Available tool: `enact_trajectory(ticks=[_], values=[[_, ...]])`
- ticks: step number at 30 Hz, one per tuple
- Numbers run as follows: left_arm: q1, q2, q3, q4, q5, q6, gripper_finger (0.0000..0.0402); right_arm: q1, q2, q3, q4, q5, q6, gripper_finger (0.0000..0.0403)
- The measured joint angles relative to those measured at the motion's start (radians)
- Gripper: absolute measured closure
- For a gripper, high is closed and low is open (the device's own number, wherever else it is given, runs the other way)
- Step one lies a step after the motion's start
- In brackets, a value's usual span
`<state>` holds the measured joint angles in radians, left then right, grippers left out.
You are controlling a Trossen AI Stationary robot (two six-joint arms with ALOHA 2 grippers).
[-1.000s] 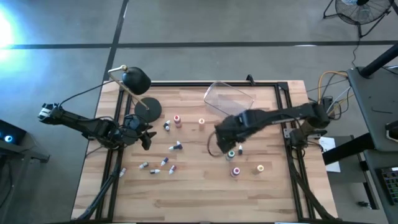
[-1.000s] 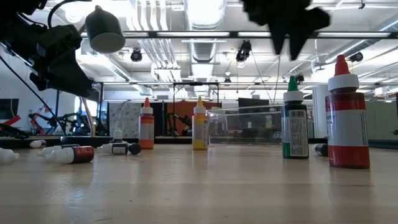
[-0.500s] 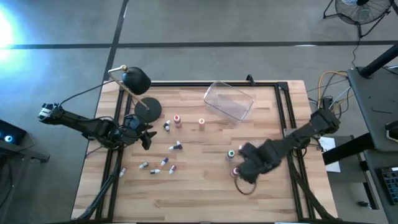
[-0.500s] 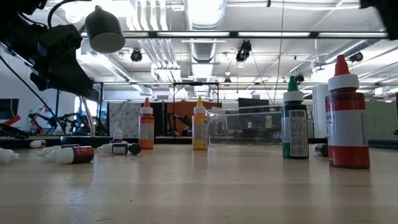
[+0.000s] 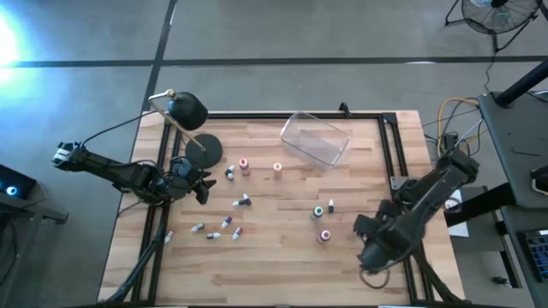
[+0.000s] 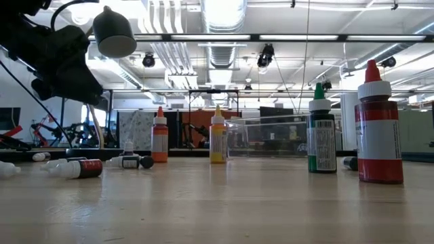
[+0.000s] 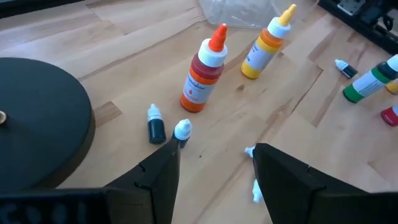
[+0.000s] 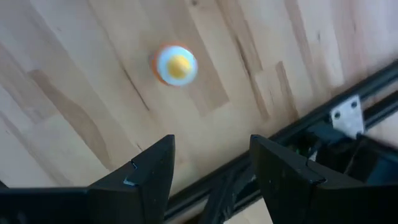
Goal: Pick & Place food coloring
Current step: Put the large bottom yellow food coloring bottle into the transparent bin
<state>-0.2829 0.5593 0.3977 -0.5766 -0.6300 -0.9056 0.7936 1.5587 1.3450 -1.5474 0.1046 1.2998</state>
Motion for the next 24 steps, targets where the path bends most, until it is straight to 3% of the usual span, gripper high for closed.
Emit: enact_trajectory(ticks=[6,11,16,24], values=[[0.0,0.0,-0.013,0.0,-0.017,-0.124,0.0225,0.07,-0.293,-0.232,0.171,0.015,0.339,0.0202],[0.0,0.0,-0.028,0.004,-0.026,-0.272,0.0225,0.079,-0.485,-0.422,0.381,0.034,0.329,0.0202],[0.0,0.0,-0.029,0.013,-0.026,-0.406,0.0225,0.079,-0.511,-0.506,0.445,0.035,0.267,0.0202],[0.0,0.003,-0.029,0.029,-0.056,-0.419,0.0225,0.079,-0.405,-0.497,0.483,0.084,0.038,0.0202]])
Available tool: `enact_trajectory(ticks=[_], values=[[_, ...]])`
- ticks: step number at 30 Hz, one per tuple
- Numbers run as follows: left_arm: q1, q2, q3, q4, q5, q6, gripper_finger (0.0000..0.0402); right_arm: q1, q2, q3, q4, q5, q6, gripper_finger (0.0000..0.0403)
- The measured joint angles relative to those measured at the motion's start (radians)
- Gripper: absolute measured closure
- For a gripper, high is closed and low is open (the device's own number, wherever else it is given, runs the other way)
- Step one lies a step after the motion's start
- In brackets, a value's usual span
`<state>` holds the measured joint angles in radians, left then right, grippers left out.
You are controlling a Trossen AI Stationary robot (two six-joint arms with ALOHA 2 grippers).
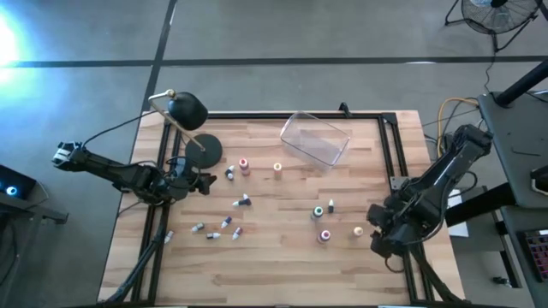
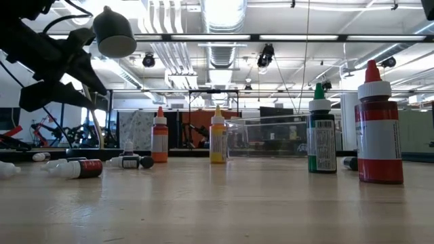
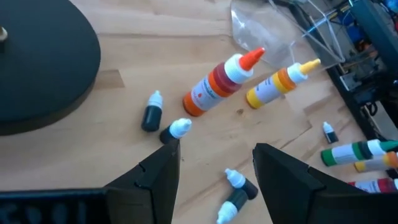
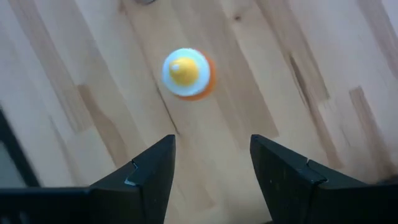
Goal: Pick & Place food coloring
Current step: Put the large bottom yellow food coloring bottle into the transparent bin
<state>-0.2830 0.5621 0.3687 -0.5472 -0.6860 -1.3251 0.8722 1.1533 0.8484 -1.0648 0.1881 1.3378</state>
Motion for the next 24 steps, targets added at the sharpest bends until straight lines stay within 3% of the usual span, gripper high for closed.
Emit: enact_trajectory(ticks=[4,13,24], values=[[0.0,0.004,0.0,0.0,-0.038,0.034,0.0225,0.0,0.074,0.015,0.006,-0.001,-0.104,0.0202],[0.0,0.01,-0.015,0.001,-0.083,0.069,0.0225,-0.021,0.196,0.109,-0.002,-0.003,-0.079,0.0202],[0.0,0.009,-0.027,0.002,-0.079,0.068,0.0225,-0.109,0.233,0.125,-0.005,-0.001,-0.189,0.0202]])
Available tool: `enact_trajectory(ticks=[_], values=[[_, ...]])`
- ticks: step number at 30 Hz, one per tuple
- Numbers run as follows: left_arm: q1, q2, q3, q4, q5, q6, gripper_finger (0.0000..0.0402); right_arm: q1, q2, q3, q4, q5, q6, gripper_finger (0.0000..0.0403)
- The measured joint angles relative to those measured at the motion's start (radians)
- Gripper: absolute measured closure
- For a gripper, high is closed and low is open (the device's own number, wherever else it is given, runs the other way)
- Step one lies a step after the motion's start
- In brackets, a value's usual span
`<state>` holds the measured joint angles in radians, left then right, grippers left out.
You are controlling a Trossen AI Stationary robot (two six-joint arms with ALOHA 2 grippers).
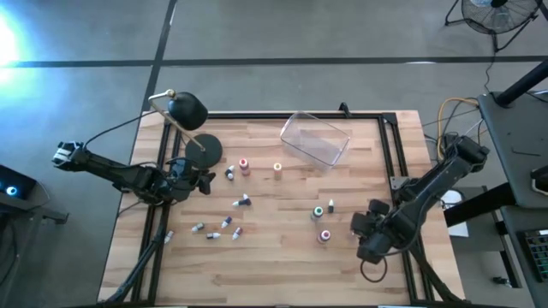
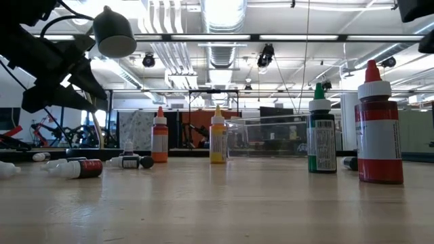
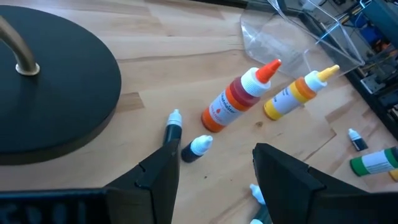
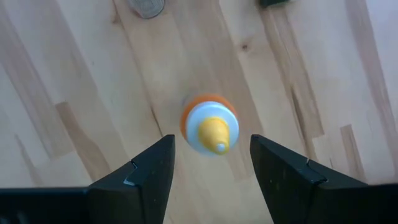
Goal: Pick & Place food coloring
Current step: Put the large bottom yellow food coloring bottle into the transparent bin
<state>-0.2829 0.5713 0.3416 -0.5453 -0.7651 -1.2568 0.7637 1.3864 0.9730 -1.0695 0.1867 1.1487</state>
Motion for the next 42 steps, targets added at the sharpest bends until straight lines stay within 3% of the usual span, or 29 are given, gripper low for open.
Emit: enact_trajectory(ticks=[25,42], values=[[0.0,0.0,0.0,-0.001,0.008,0.003,0.0225,-0.032,0.03,0.005,0.027,-0.021,-0.154,0.0205],[0.0,0.0,-0.002,-0.002,0.008,0.005,0.0225,-0.062,0.023,0.004,0.028,-0.035,-0.156,0.0279]])
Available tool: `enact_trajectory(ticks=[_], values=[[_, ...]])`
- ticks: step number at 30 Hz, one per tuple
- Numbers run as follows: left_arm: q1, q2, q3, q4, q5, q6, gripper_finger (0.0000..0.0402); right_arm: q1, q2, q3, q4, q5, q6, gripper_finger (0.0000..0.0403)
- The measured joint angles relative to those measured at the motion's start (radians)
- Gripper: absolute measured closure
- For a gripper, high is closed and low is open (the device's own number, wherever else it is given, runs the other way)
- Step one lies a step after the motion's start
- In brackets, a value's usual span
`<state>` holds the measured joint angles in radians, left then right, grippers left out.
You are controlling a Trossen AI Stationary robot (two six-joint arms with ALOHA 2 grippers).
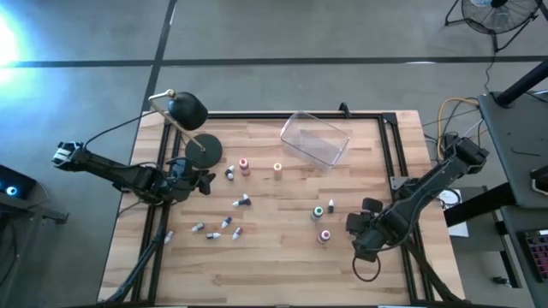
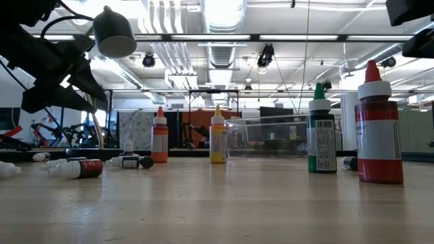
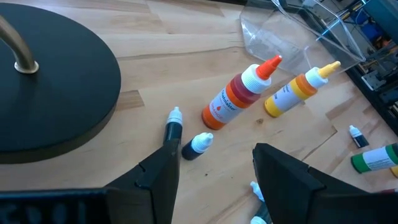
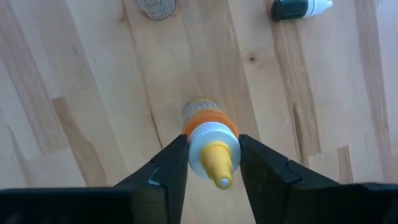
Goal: Pick & Place food coloring
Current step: Put the large bottom yellow food coloring bottle into the transparent bin
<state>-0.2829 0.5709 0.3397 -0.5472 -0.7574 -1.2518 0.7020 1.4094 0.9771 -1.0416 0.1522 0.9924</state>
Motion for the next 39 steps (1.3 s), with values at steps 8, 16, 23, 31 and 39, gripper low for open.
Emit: enact_trajectory(ticks=[8,16,23,31,39], values=[[0.0,0.0,0.0,0.0,0.0,0.0,0.0225,-0.06,-0.011,0.006,-0.047,-0.017,0.113,0.0296],[0.0,0.0,0.0,0.002,0.0,-0.001,0.0225,-0.273,-0.11,0.211,-0.476,0.325,0.31,0.0298],[0.0,0.0,0.0,0.011,-0.001,-0.002,0.0225,-0.644,-0.116,0.384,-0.467,0.546,0.028,0.0299],[0.0,0.0,0.0,0.016,-0.002,-0.004,0.0225,-1.07,-0.065,0.323,-0.06,0.217,-0.446,0.0295],[0.0,0.0,0.0,0.016,0.0,-0.015,0.0225,-1.198,0.034,0.26,-0.015,0.16,-0.517,0.0296]])
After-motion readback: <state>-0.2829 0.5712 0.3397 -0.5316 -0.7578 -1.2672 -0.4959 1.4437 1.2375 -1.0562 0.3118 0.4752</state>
